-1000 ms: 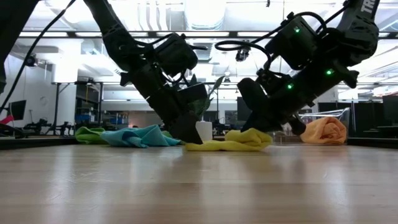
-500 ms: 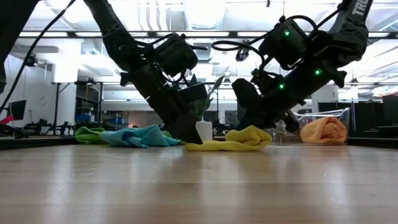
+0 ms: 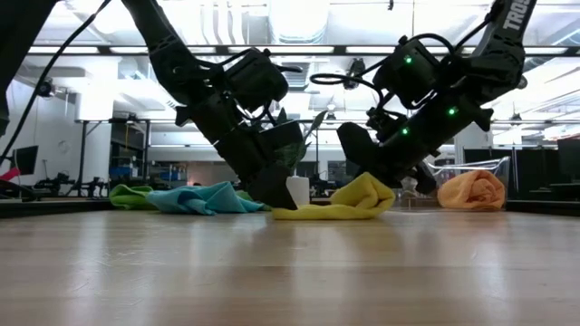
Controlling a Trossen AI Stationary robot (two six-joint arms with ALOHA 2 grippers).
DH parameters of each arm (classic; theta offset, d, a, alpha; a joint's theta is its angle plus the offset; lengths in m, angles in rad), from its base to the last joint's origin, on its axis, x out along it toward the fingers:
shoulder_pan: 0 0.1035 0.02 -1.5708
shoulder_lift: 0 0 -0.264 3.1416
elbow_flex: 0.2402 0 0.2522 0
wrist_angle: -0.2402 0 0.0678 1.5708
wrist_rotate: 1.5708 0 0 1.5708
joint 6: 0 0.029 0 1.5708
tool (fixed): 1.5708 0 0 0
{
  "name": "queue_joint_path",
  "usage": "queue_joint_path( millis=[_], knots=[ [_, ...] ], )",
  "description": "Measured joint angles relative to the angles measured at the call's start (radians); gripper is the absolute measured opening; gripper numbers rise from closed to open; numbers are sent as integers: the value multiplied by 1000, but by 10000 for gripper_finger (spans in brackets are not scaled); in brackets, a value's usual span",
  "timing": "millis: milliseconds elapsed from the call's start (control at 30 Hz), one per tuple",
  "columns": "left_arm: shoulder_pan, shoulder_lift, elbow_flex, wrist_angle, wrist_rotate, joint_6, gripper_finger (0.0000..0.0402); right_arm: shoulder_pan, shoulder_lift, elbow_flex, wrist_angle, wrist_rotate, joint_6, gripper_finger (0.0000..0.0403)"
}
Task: Roll microfiber towels into tight, uniform cylinder then place into a basket
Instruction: Roll the yellow microfiber cloth
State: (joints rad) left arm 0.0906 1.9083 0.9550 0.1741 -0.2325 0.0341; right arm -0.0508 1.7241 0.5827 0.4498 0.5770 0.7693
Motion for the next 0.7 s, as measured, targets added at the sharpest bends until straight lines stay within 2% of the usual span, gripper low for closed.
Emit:
queue_joint_path(
  millis=[133, 700],
  knots=[
    [0, 0, 0, 1, 0, 0, 0, -10, 0, -1, 10, 45, 20, 9],
    [0, 0, 0, 2, -1, 0, 0, -9, -59, -1, 43, 71, -87, 9]
  ],
)
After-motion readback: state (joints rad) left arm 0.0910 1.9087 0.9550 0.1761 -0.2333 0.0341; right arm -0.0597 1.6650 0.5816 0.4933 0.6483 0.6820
